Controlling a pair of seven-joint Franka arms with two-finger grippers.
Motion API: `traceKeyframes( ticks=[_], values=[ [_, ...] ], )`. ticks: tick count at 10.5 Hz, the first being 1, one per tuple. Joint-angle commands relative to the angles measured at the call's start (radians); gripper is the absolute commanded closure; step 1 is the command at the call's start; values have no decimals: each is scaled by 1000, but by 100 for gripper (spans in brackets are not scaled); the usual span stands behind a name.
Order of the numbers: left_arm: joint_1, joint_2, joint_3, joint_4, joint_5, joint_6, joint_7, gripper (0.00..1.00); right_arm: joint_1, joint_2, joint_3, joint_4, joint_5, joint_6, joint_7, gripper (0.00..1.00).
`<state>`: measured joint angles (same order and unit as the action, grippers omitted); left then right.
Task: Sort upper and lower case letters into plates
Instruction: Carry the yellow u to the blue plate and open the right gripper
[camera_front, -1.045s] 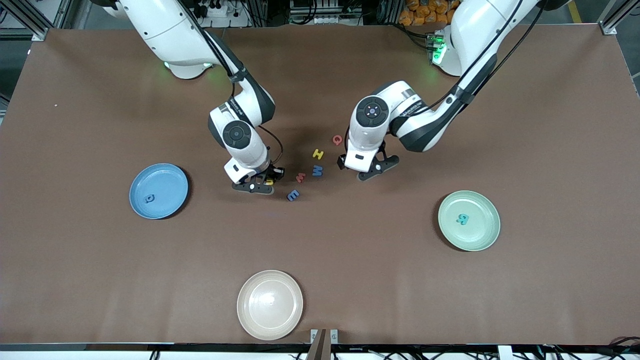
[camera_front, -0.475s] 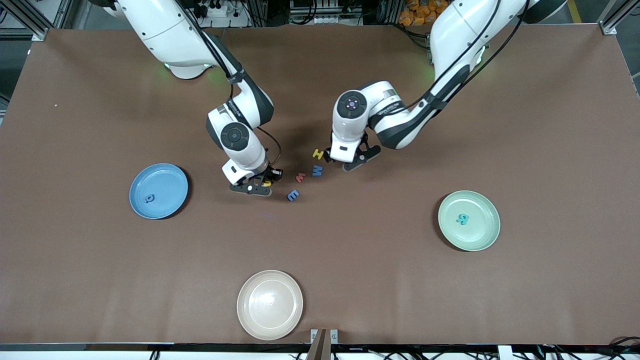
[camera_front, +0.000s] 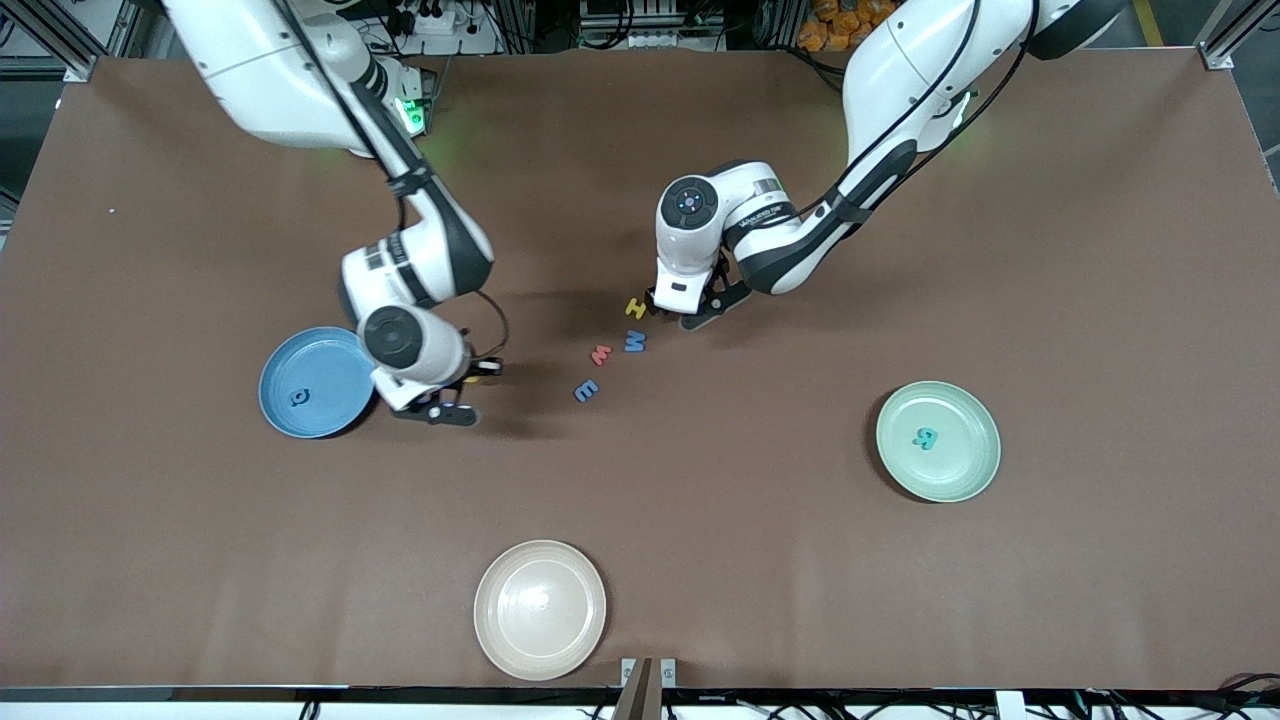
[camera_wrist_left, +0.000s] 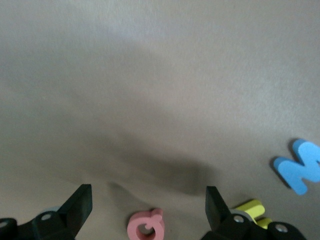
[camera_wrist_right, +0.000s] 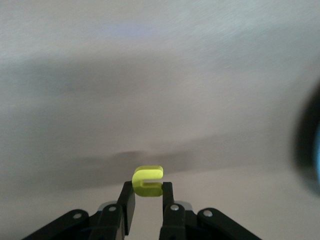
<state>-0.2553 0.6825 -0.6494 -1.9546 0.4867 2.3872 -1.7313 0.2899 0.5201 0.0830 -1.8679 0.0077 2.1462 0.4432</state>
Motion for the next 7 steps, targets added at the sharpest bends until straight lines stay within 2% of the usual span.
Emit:
traceKeyframes(
  ticks=[1, 3, 5, 6, 7],
  values=[
    [-31, -11, 5, -29, 32, 41, -79, 0, -122, -49, 14, -19, -32, -52, -160, 94],
    [-44, -11, 5, -38, 32, 46, -93, 0, -233, -74, 14, -22, -98, -122, -307, 80],
    [-44, -18, 5, -78, 58, 73, -123, 0, -302, -72, 14, -42, -182, -117, -354, 76],
    [-42, -20, 5, -93, 99, 84, -158, 0, -316, -68, 15, -48, -190, -95, -359, 58],
    [-38, -20, 5, -108, 130, 104, -187, 1, -310, -65, 15, -53, -190, -86, -348, 1]
  ],
)
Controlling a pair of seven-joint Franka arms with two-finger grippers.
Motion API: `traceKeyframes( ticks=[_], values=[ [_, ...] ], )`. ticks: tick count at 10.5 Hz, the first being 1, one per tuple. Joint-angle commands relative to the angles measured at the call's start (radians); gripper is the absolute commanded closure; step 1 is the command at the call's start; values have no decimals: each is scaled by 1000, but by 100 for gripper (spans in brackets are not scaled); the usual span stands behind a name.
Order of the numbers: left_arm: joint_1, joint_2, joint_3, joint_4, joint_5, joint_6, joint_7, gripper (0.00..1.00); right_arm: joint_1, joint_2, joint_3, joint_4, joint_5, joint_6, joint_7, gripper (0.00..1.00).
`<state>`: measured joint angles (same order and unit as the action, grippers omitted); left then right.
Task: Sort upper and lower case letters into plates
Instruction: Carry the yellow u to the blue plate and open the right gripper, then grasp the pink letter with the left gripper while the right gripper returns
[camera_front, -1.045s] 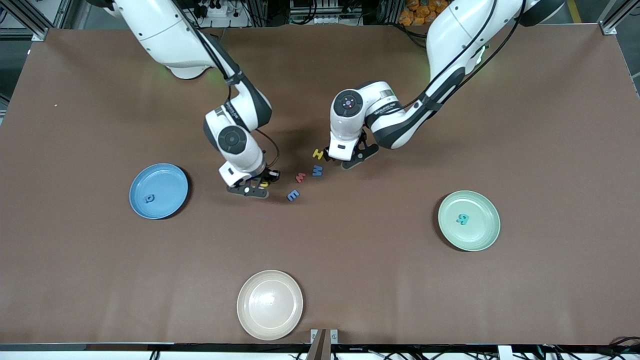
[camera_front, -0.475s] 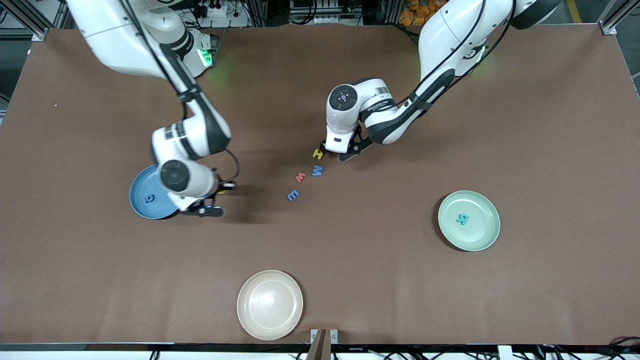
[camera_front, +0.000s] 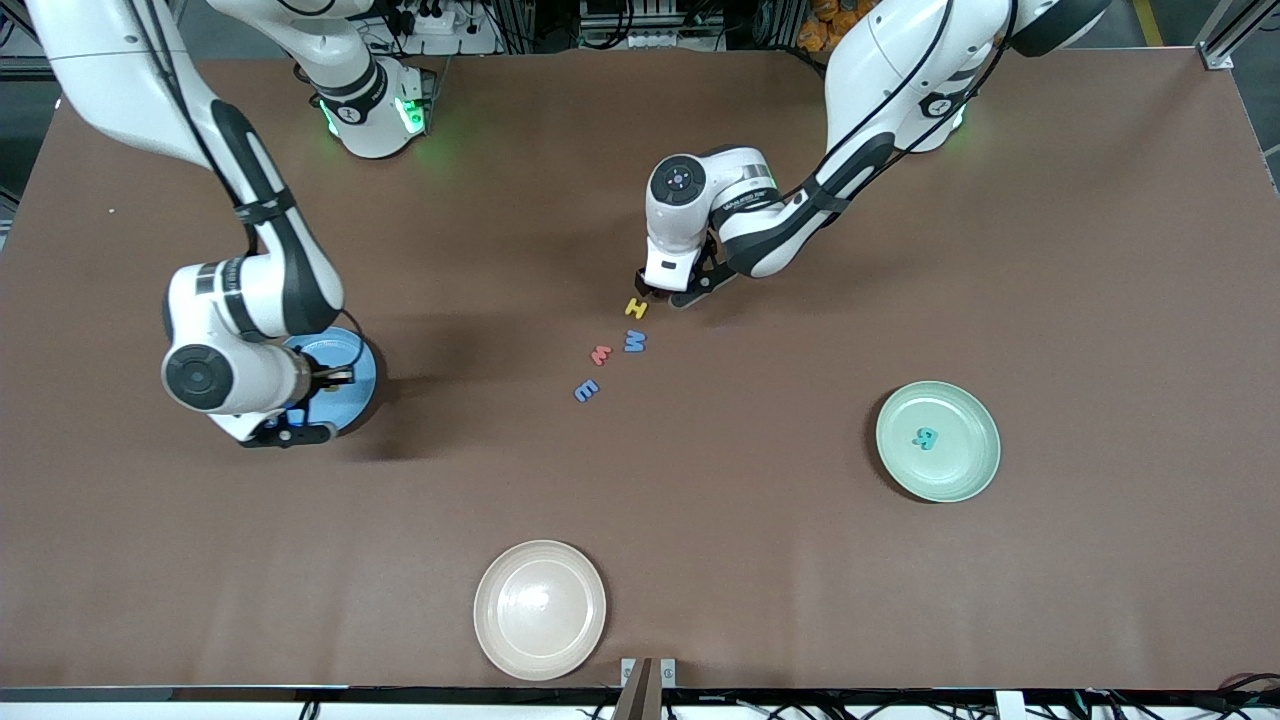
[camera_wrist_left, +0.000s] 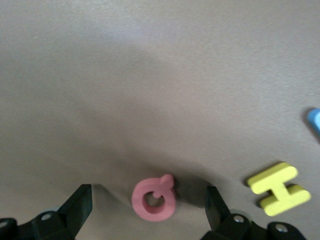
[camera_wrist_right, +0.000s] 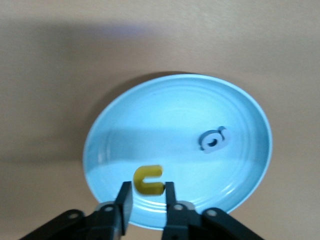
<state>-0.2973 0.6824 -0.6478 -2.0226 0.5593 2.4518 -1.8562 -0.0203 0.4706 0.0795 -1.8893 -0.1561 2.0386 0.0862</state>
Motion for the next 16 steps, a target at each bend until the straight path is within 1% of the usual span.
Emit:
traceKeyframes(
  ticks=[1, 2, 3, 4, 5, 6, 8, 9, 10, 11, 13, 15, 16],
  values=[
    [1, -20, 3, -42, 62, 42, -73, 1, 15, -17, 20, -31, -17, 22, 26, 0],
    [1, -21, 3, -42, 62, 42, -75, 2, 26, -21, 29, -28, -14, 22, 91, 0],
    [1, -23, 3, -42, 62, 42, -80, 4, 45, -24, 49, -22, 30, 23, 160, 0],
    [0, -23, 3, -41, 62, 42, -80, 9, 71, -29, 66, -18, 97, 34, 217, 0],
    [-2, -24, 3, -42, 64, 42, -80, 19, 107, -35, 74, -19, 140, 67, 295, 0],
    [-2, -24, 2, -42, 64, 42, -81, 32, 156, -30, 75, -19, 170, 119, 407, 0],
    [-2, -24, 3, -41, 76, 42, -78, 85, 245, -20, 75, -21, 179, 239, 600, 0],
    [3, -24, 3, -38, 89, 42, -77, 100, 285, -20, 75, -21, 179, 245, 637, 0],
    [12, -27, 3, -33, 91, 39, -75, 100, 336, -20, 75, -19, 181, 270, 642, 0],
    [21, -43, 7, -28, 91, 36, -66, 100, 367, -9, 74, -25, 184, 332, 683, 0],
    [79, -81, 8, -27, 94, 13, -14, 100, 439, 41, 72, -25, 182, 449, 742, 0],
    [139, -119, 7, -12, 94, -54, 81, 100, 448, 74, 72, -13, 165, 474, 725, 4],
    [185, -133, 5, 8, 93, -86, 157, 100, 460, 109, 71, 18, 147, 482, 727, 4]
  ],
)
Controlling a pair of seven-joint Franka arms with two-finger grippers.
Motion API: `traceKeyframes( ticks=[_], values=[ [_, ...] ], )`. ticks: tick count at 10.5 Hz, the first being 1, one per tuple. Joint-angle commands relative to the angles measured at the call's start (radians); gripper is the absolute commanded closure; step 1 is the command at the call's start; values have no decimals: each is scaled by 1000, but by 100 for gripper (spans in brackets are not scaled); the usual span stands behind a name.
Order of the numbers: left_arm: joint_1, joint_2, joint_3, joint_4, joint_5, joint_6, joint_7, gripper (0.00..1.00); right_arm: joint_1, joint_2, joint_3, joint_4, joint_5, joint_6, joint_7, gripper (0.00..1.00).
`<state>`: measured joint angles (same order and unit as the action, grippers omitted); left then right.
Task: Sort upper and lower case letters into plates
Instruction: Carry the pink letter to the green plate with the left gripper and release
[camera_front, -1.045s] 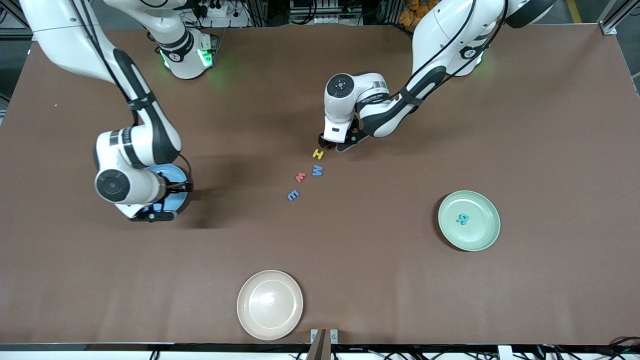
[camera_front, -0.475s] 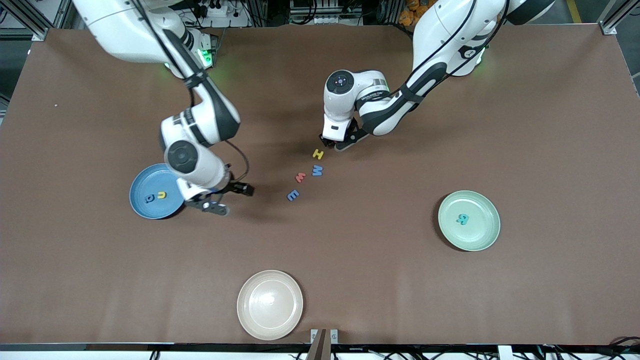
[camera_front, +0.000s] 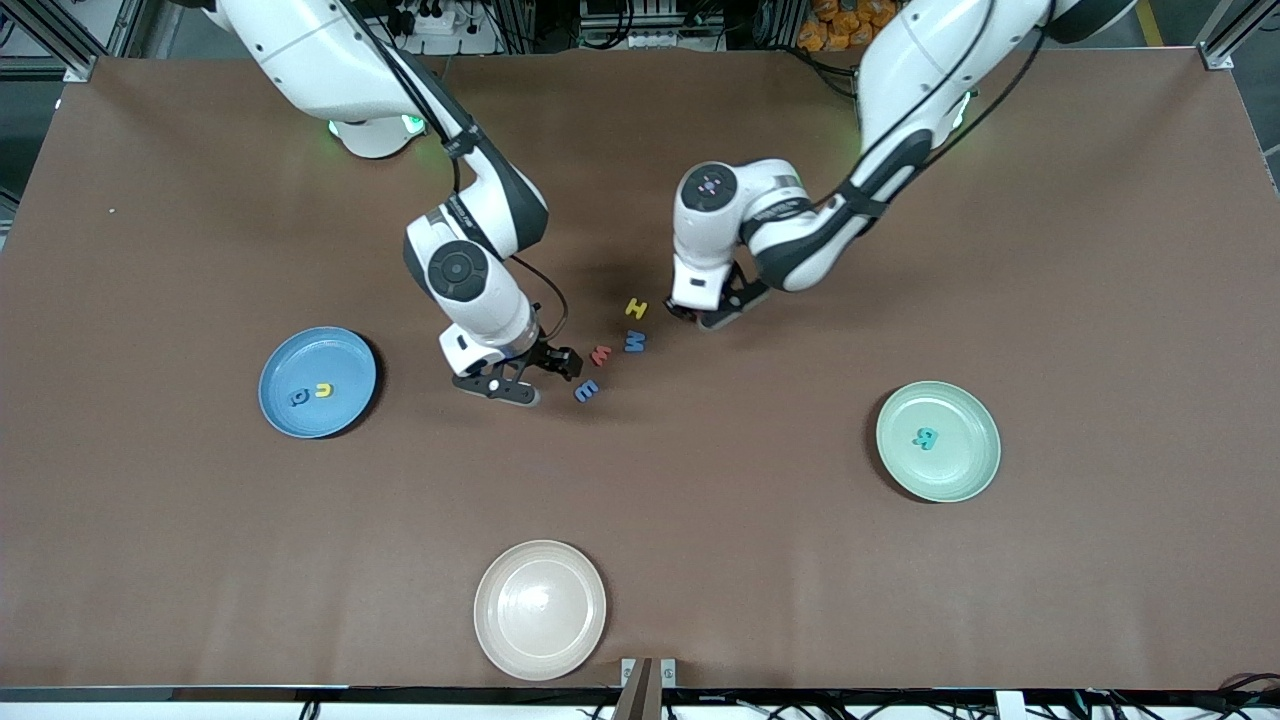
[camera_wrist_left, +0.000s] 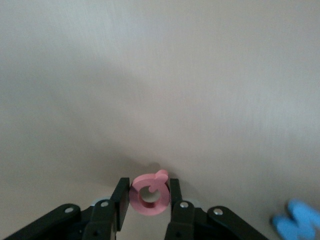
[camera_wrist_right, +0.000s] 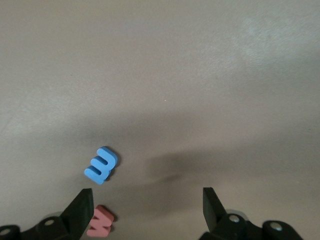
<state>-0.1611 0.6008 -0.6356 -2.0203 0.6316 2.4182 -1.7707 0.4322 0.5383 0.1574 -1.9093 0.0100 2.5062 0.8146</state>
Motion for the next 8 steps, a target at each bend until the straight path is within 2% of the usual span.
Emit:
traceKeyframes(
  ticks=[1, 3, 5, 7, 8],
  values=[
    [90, -55, -9, 40, 20, -66, 147, 100, 17, 64, -7, 45, -46, 19, 1, 4],
    [174, -56, -9, 96, 11, -114, 309, 100, 28, 90, -7, 71, -62, 20, 9, 4],
    [289, -68, -12, 106, 5, -133, 501, 100, 52, 121, -12, 113, -80, 17, 1, 7],
    [417, -69, -12, 112, 5, -133, 699, 100, 62, 135, -12, 145, -145, 13, -2, 11],
    [476, -69, -12, 114, 5, -133, 800, 100, 62, 155, -13, 170, -213, 11, -3, 11]
  ],
)
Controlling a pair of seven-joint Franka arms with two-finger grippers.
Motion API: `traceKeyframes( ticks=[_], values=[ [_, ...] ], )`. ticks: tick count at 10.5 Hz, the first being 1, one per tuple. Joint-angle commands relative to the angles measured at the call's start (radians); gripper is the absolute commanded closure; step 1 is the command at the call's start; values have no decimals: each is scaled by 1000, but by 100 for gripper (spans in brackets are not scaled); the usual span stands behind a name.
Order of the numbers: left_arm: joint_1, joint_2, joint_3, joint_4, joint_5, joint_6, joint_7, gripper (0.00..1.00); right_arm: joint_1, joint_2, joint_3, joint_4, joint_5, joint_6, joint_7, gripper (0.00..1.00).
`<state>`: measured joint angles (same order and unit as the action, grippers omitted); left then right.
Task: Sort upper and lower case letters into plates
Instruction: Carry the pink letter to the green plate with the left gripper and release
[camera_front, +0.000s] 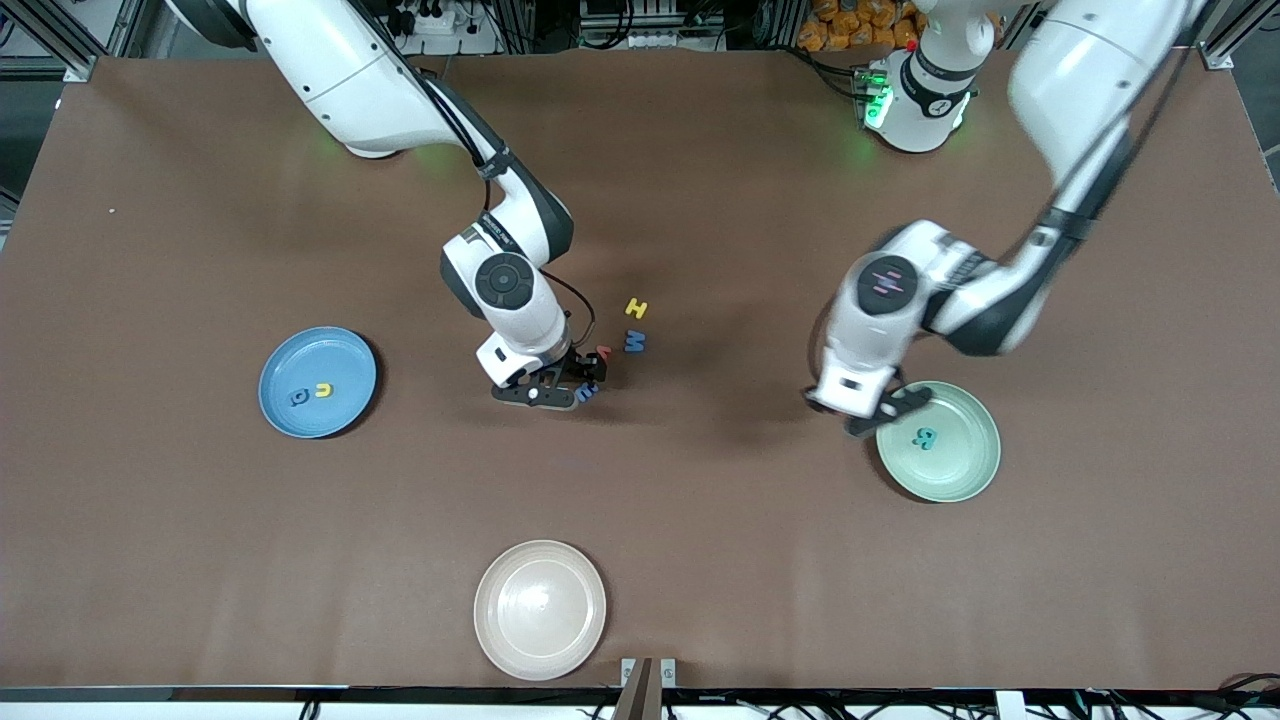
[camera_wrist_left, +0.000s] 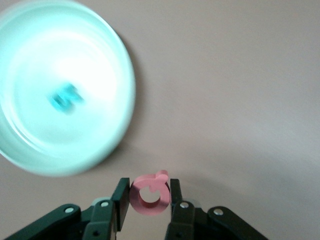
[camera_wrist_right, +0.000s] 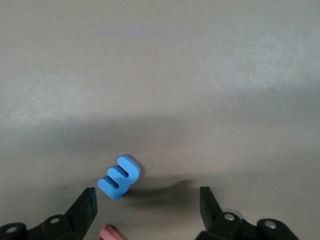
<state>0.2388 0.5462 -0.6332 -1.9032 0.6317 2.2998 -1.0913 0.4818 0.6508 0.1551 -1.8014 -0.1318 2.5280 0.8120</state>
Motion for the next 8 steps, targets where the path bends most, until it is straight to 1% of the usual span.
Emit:
traceKeyframes(
  ticks=[1, 2, 4, 5, 6, 7, 8],
  values=[
    [124, -12, -14, 1, 5, -14, 204, 100, 20, 67, -9, 89, -147, -14, 1, 11],
    [151, -5, -13, 1, 5, -14, 249, 100, 38, 78, -11, 99, -172, -14, 6, 10],
    [175, 24, -7, 4, 20, -13, 290, 100, 52, 87, -11, 102, -173, -3, 9, 10],
    [191, 46, -7, 25, 22, -13, 312, 92, 57, 87, -11, 105, -173, -2, 9, 11],
    [192, 49, -7, 27, 20, -13, 368, 58, 57, 86, -11, 105, -175, -2, 9, 11],
    [198, 46, -7, 27, 20, -13, 376, 24, 57, 86, -11, 105, -175, 0, 9, 13],
    [198, 38, -7, 27, 22, -14, 376, 18, 52, 86, -12, 103, -175, 8, 6, 16]
  ],
)
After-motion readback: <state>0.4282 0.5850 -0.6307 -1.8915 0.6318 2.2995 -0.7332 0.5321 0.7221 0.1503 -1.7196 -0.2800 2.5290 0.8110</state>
